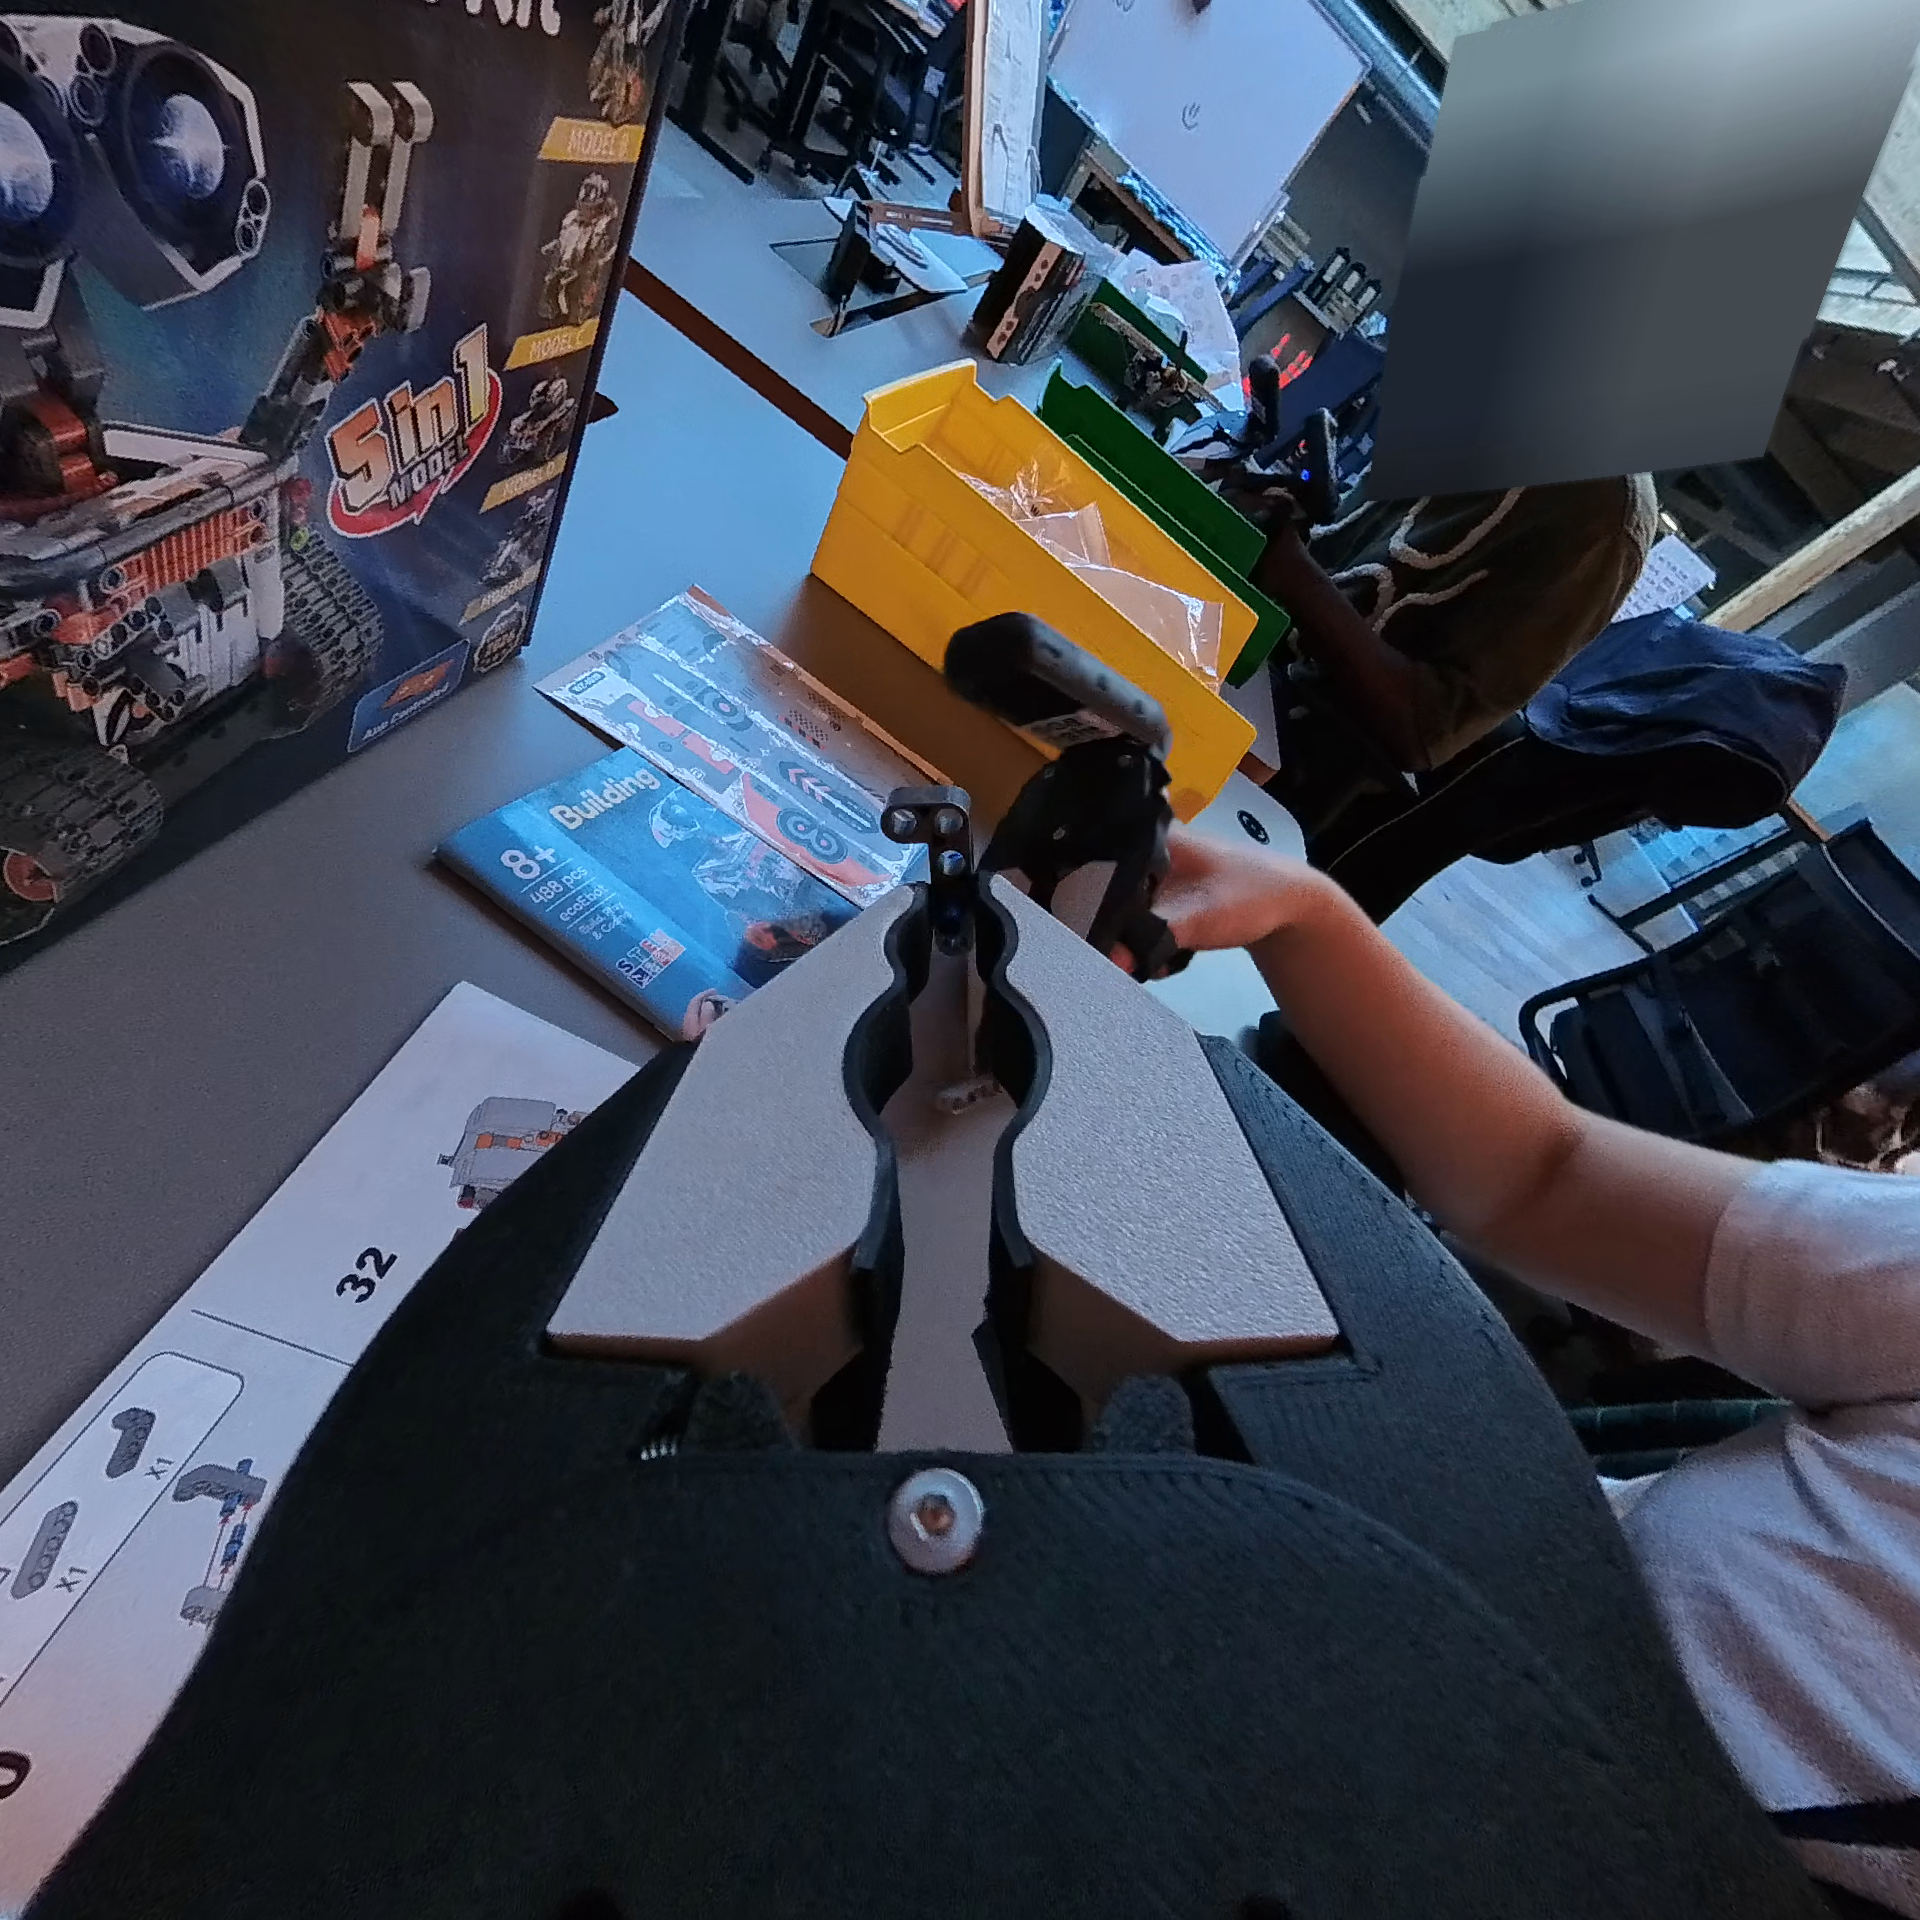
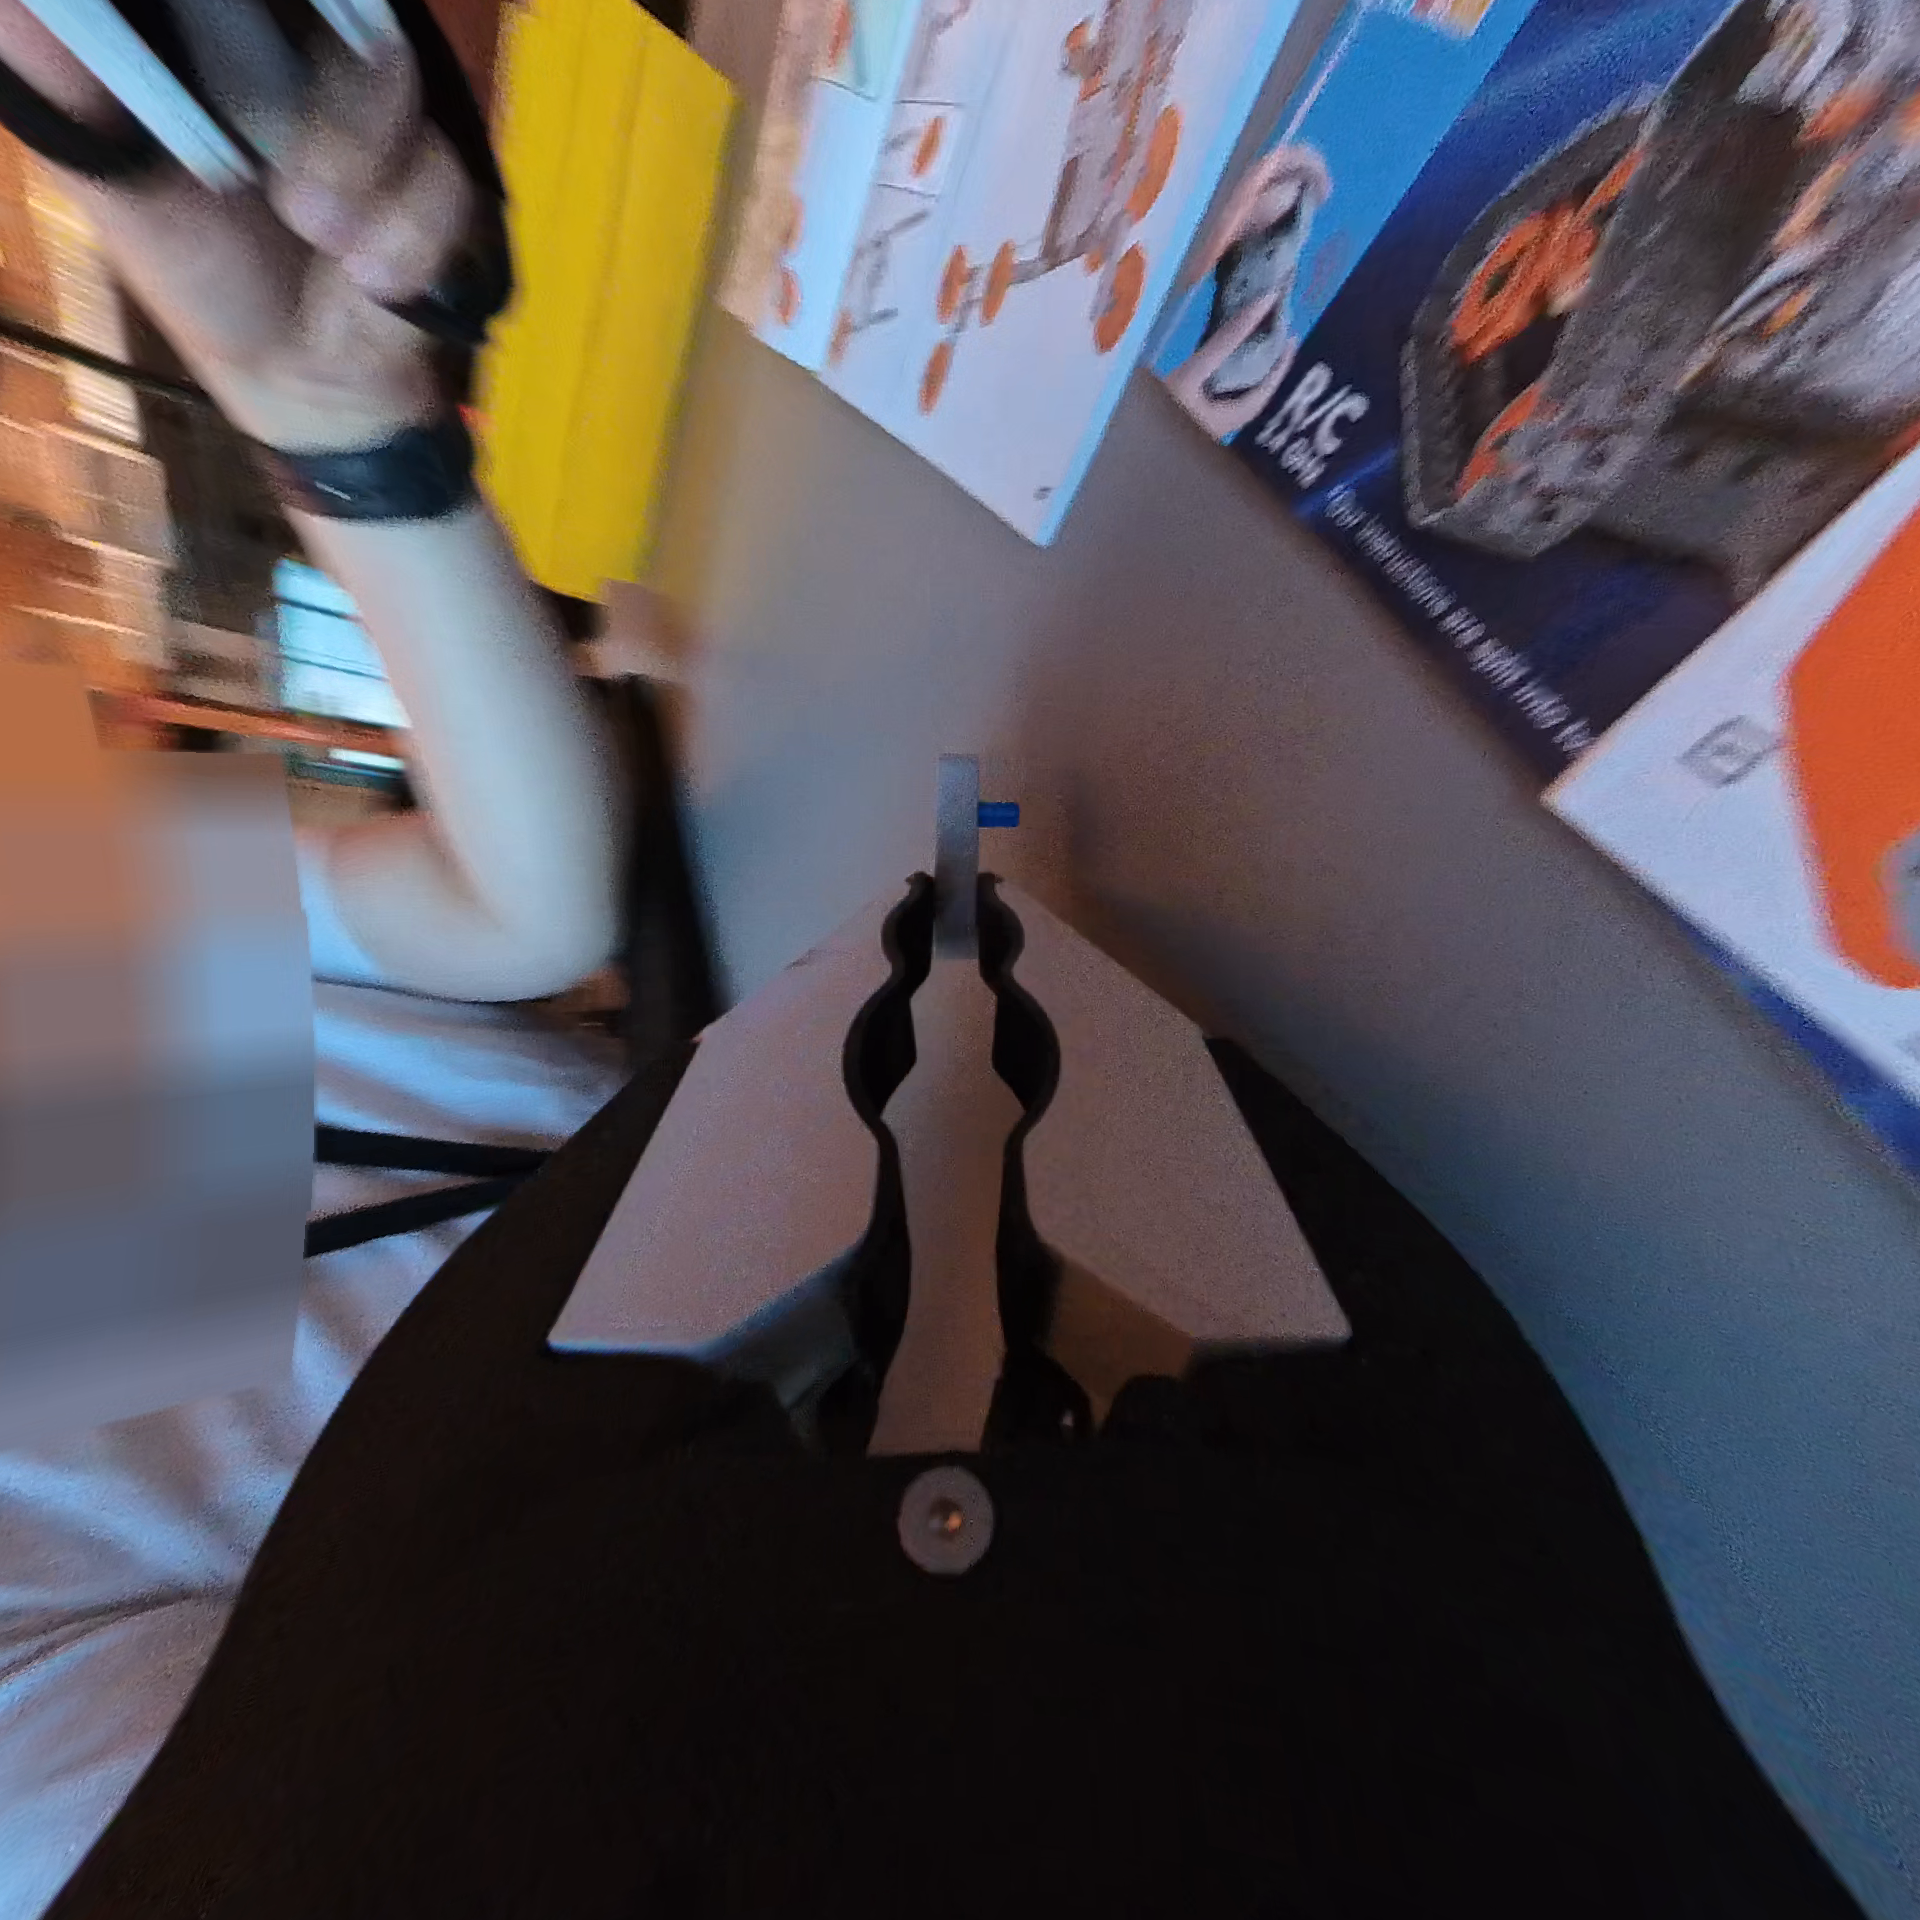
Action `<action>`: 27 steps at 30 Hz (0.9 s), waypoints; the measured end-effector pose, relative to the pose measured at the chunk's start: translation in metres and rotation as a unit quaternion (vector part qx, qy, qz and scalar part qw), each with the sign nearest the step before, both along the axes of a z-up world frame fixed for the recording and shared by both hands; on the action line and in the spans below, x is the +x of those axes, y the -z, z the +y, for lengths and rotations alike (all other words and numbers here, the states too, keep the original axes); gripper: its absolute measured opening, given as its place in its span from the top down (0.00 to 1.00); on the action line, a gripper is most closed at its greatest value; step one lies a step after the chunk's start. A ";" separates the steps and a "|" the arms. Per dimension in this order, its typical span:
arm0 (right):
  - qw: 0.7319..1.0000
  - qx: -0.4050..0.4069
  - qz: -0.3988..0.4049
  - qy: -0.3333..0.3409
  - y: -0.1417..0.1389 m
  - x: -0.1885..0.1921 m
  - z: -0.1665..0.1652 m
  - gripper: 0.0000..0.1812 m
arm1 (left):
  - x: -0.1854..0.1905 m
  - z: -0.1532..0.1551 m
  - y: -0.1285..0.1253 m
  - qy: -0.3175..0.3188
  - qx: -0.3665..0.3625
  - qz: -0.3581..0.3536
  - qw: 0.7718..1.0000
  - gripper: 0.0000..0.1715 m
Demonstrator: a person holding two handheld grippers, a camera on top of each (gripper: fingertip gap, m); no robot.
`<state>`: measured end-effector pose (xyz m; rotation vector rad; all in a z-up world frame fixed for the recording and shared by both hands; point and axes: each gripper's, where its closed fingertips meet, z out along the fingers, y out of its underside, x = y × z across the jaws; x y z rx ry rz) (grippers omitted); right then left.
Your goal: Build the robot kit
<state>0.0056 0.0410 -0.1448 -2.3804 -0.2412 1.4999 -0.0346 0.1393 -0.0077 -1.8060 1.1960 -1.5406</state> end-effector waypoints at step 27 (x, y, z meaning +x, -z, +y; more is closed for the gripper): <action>0.996 -0.075 0.005 0.044 0.011 0.001 0.019 0.95 | -0.003 -0.005 -0.005 0.013 -0.005 -0.008 1.000 0.98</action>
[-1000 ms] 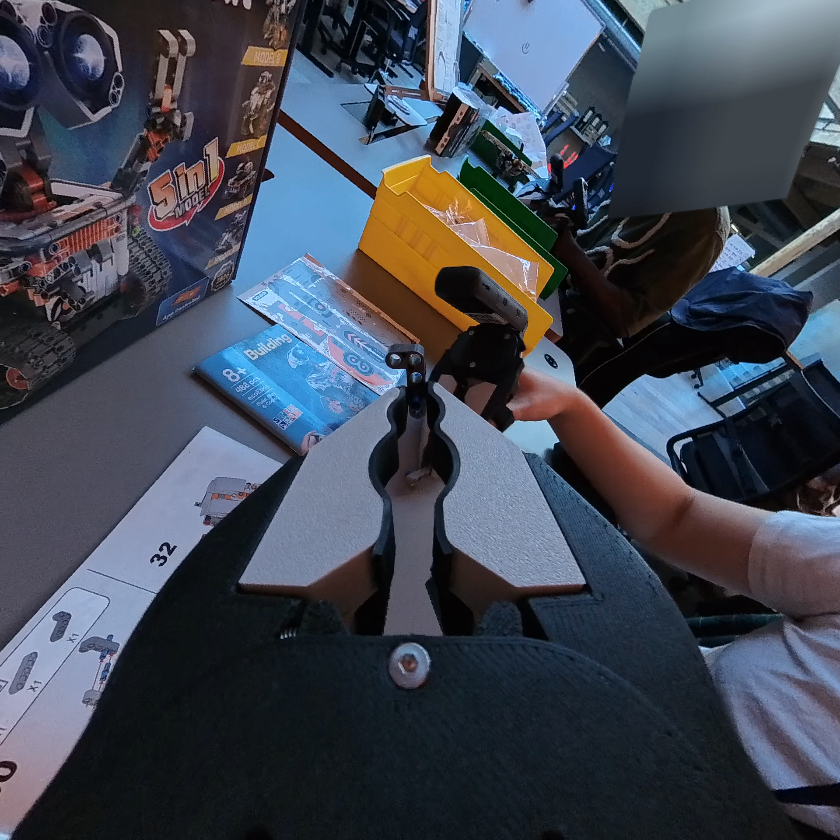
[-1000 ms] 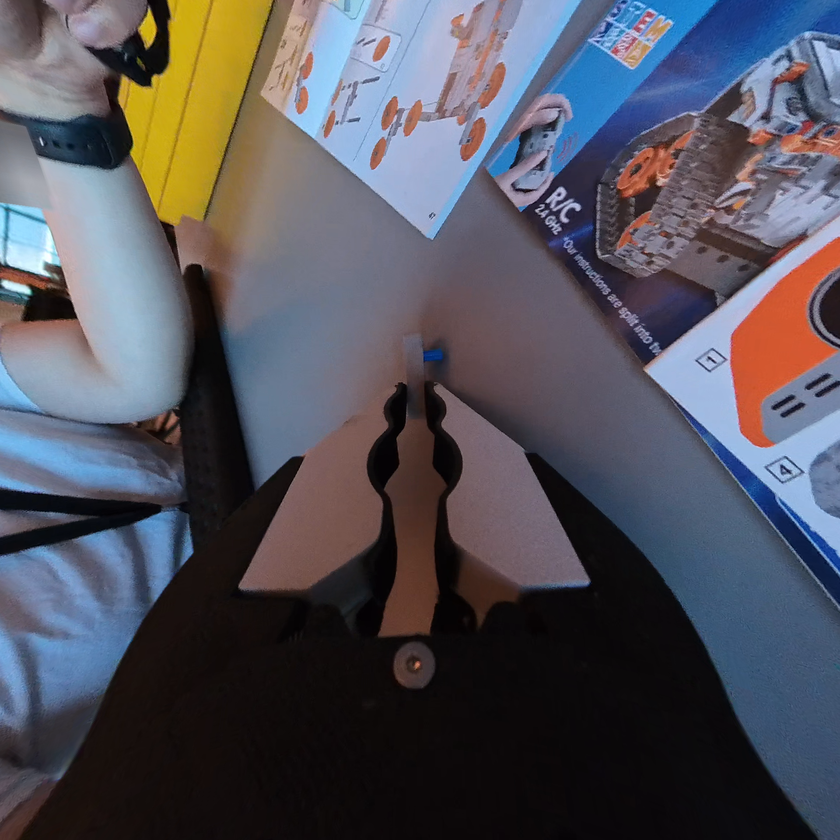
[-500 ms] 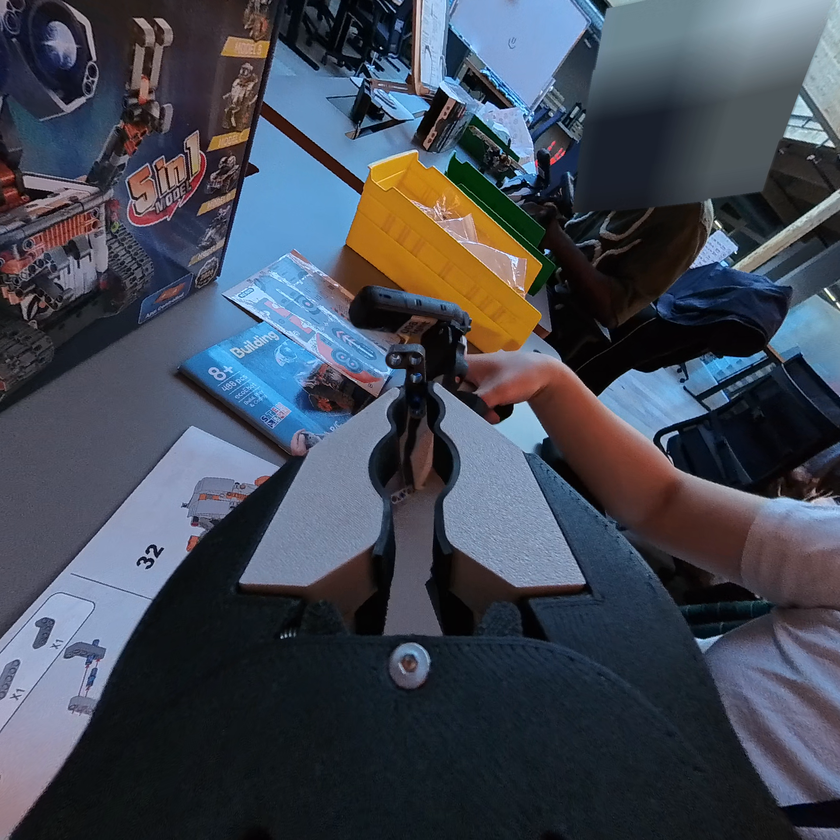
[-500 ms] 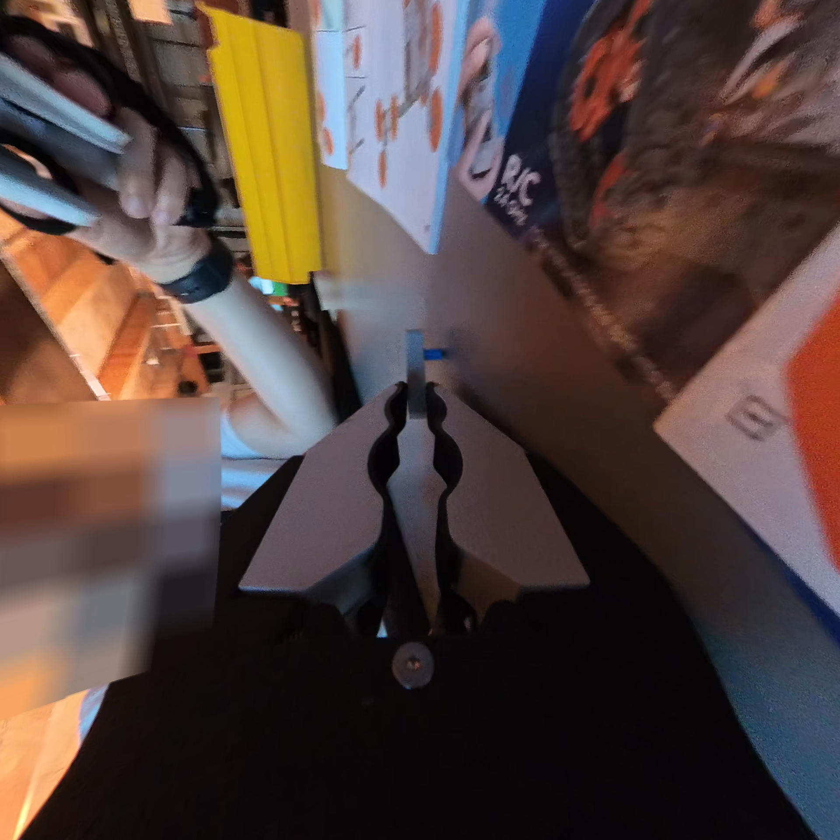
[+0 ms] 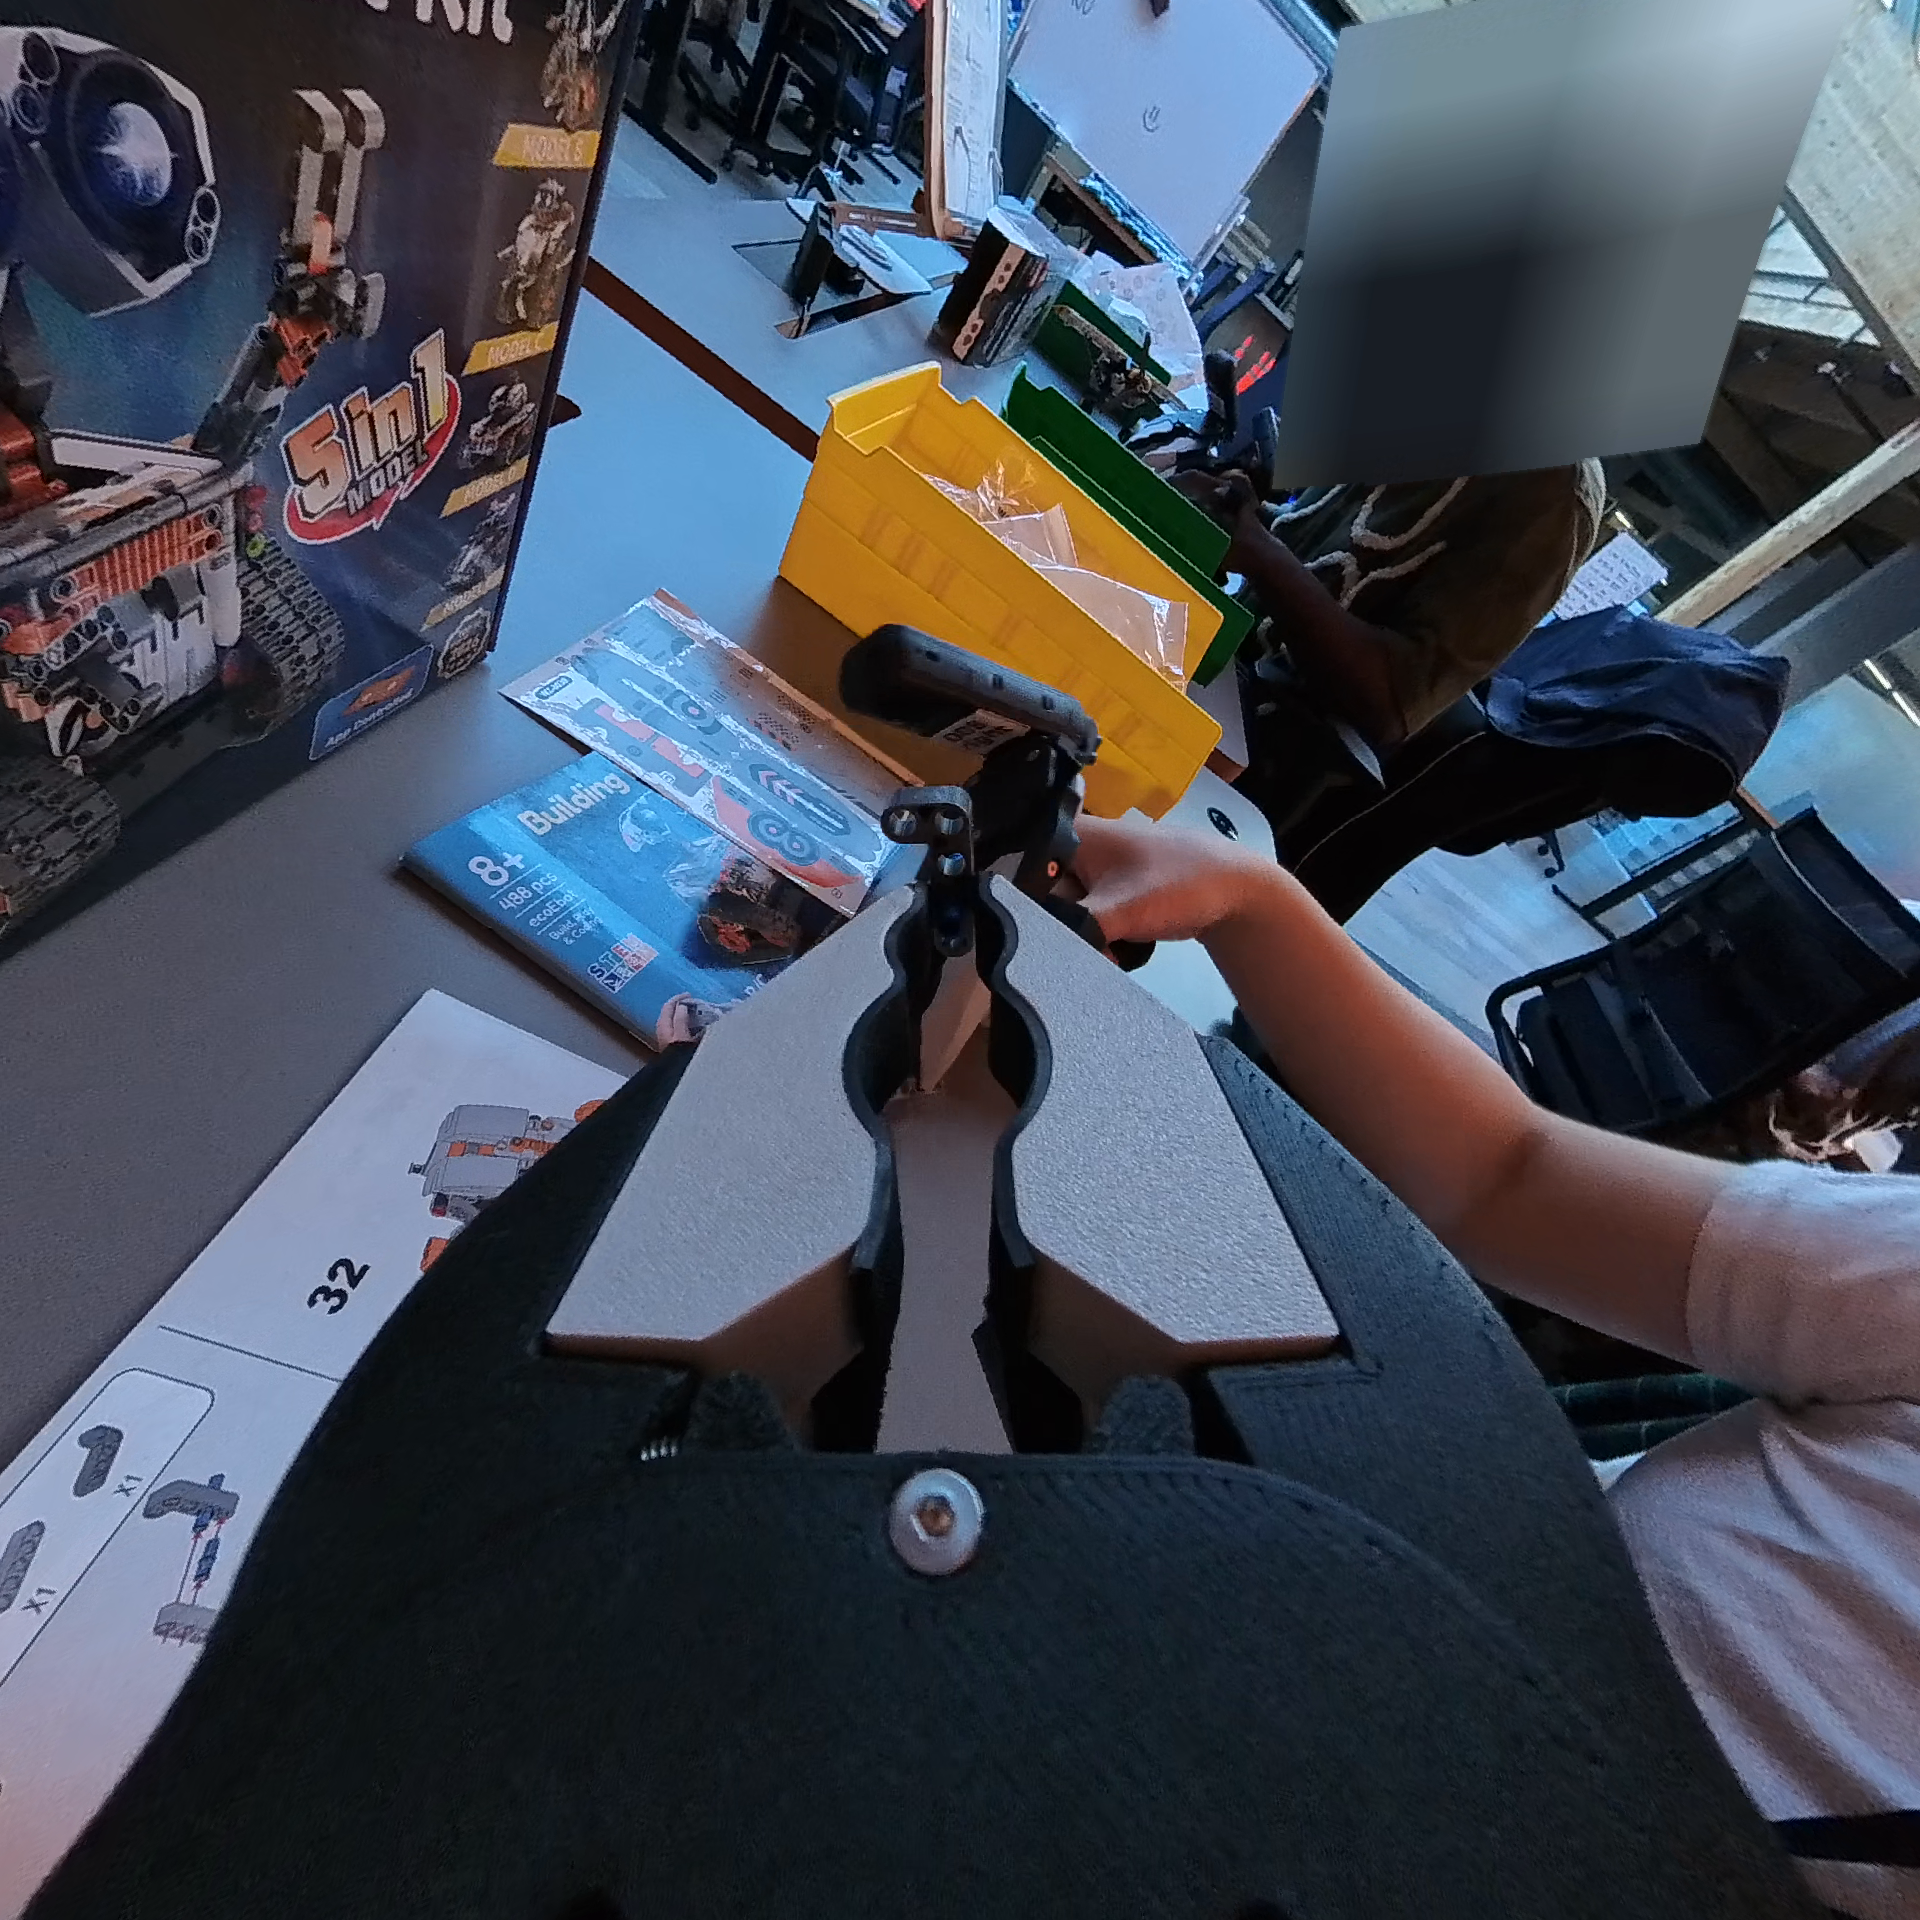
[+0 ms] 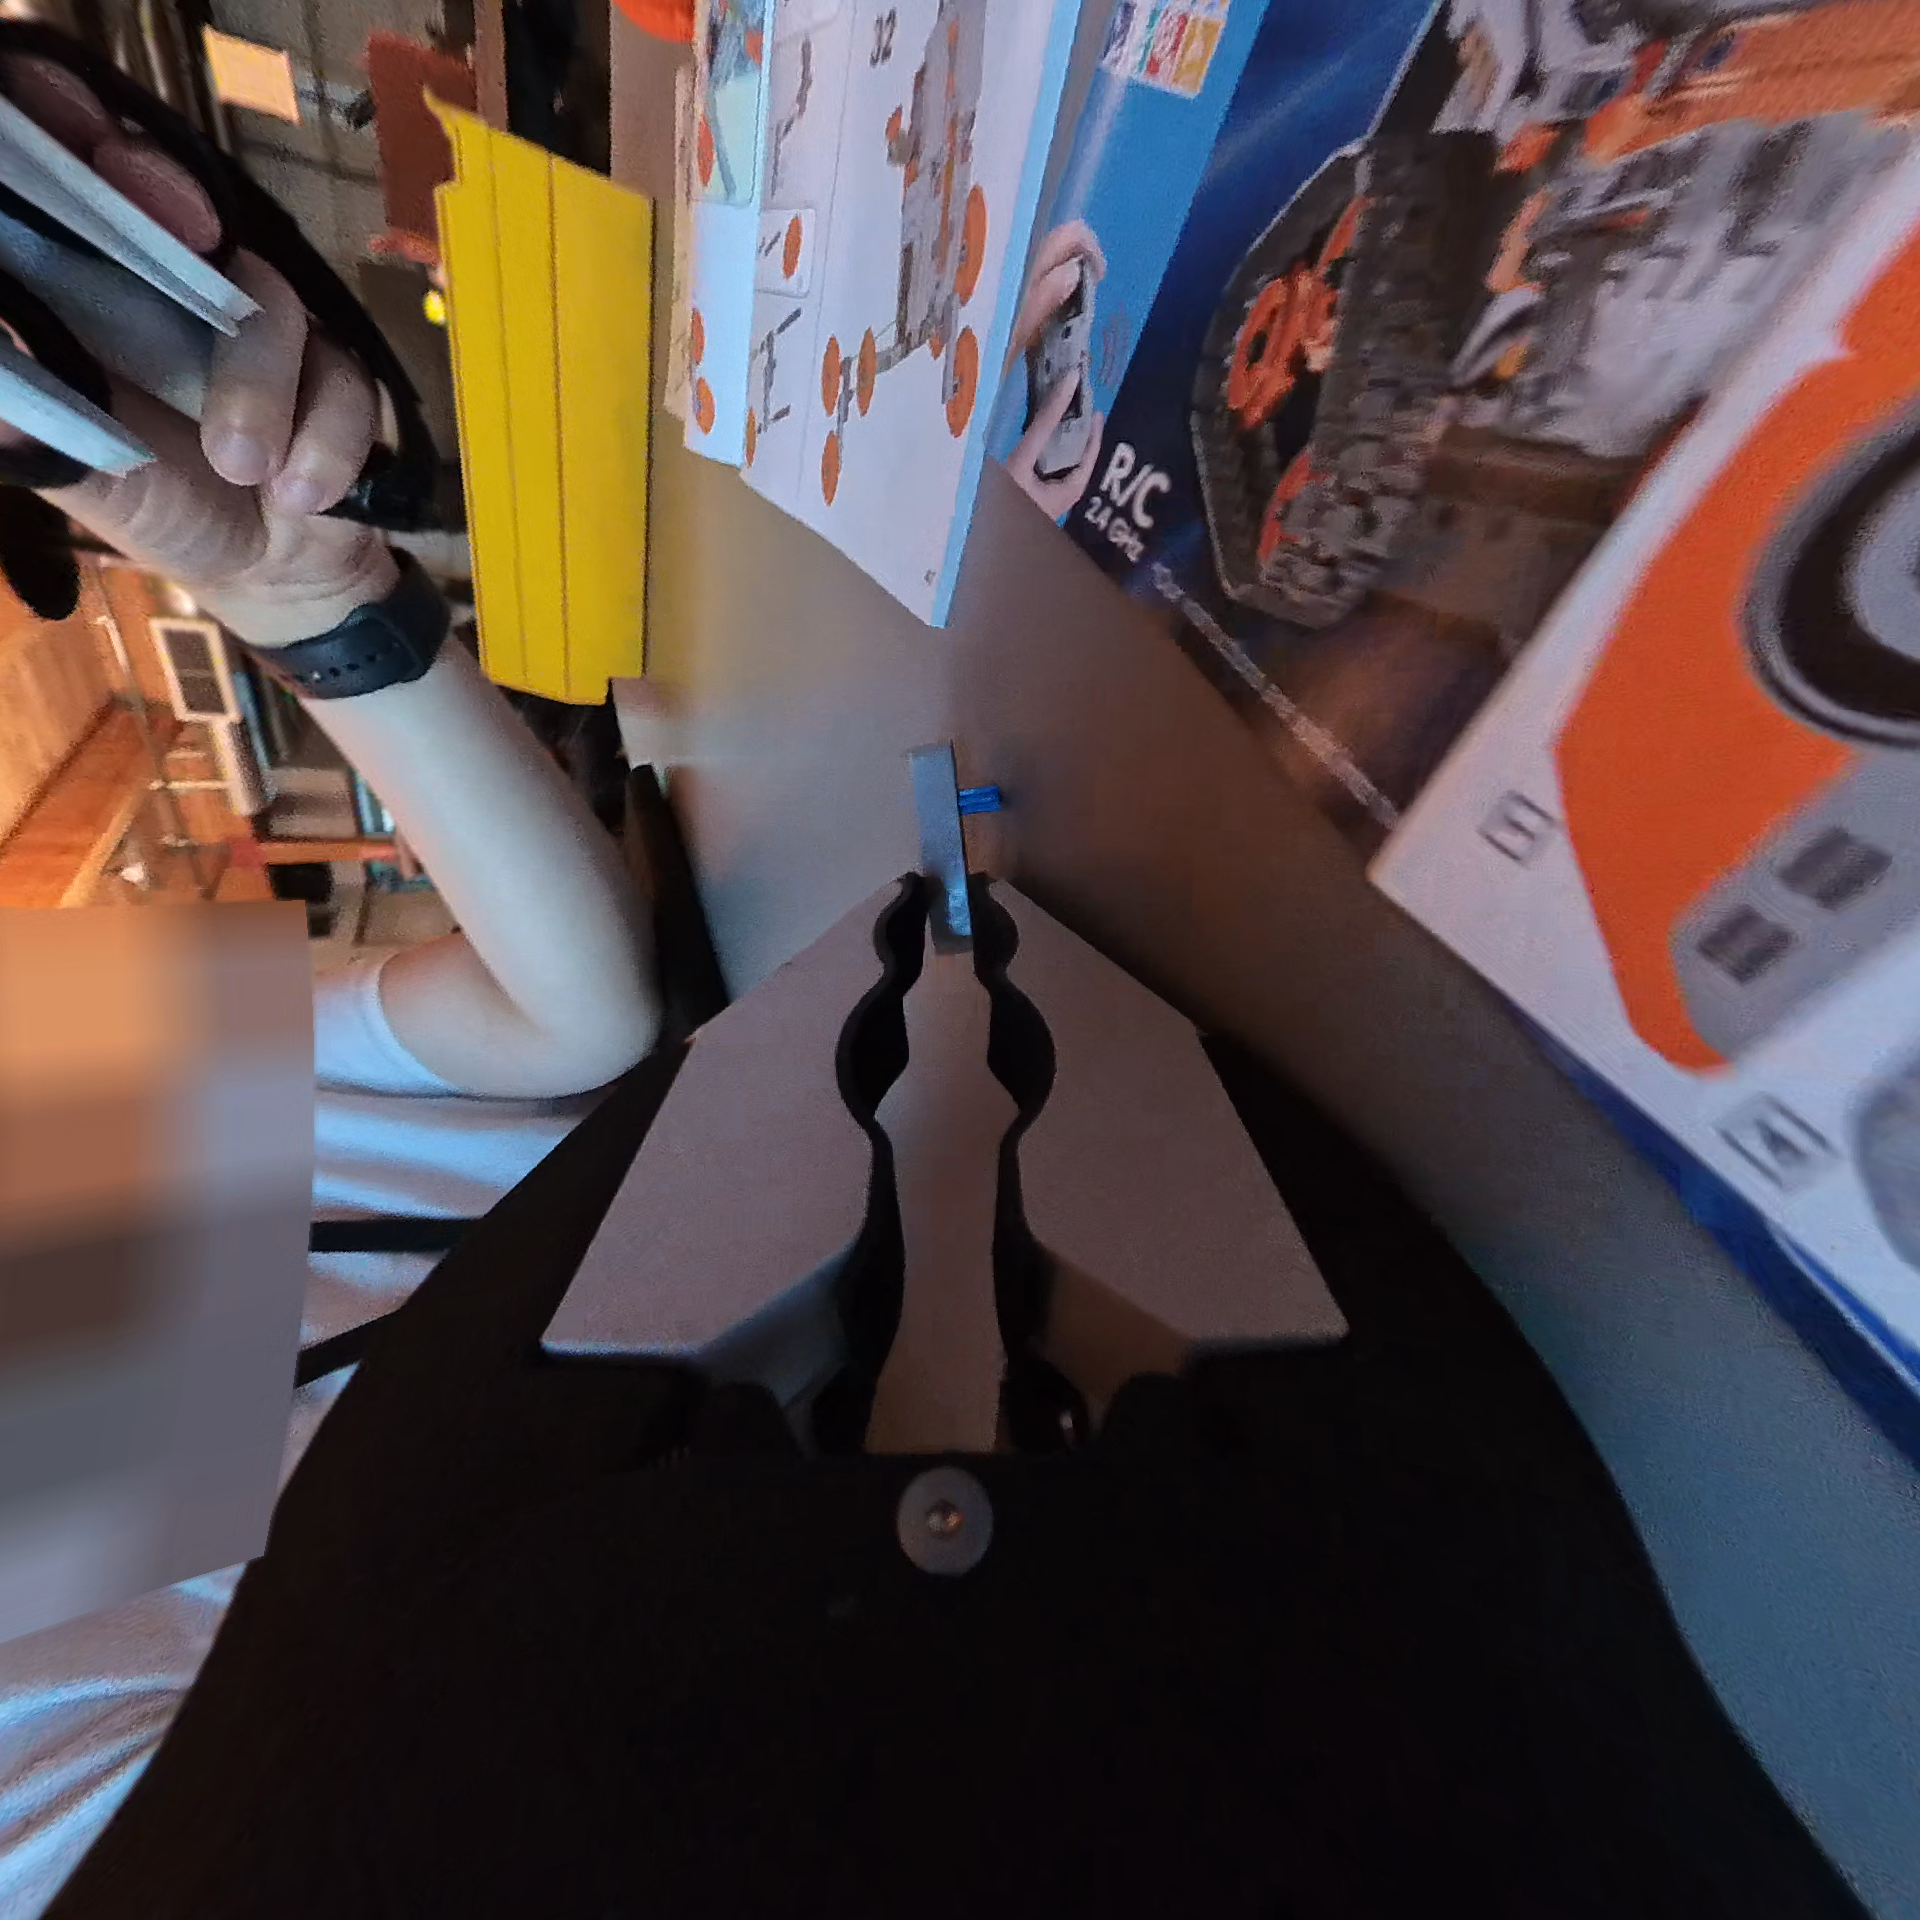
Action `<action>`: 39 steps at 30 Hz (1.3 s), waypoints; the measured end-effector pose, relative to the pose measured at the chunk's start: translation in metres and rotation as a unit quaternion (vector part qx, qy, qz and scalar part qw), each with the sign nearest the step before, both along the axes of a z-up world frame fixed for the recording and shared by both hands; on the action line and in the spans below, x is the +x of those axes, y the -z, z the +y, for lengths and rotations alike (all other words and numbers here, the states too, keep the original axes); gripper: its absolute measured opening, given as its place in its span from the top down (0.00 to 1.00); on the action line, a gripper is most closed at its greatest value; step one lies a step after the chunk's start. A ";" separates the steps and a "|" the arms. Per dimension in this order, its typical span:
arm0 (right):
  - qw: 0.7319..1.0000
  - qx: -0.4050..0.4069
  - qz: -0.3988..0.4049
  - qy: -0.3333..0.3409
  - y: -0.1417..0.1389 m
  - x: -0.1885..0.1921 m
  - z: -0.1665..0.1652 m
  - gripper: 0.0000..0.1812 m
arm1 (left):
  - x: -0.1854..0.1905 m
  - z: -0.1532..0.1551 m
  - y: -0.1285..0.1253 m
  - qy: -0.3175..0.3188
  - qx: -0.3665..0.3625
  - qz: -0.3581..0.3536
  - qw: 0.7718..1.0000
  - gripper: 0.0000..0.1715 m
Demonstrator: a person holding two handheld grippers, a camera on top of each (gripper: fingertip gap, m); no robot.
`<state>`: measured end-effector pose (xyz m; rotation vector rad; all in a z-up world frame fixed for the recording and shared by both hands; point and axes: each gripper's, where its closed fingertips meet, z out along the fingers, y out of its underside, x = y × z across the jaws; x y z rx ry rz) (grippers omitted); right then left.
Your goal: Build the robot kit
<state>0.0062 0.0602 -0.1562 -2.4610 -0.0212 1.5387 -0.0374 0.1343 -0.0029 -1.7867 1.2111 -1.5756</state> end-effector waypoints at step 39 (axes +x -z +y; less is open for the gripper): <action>0.975 -0.197 0.087 0.062 -0.010 -0.008 0.075 0.95 | -0.006 0.002 -0.008 0.003 -0.006 -0.017 1.000 0.97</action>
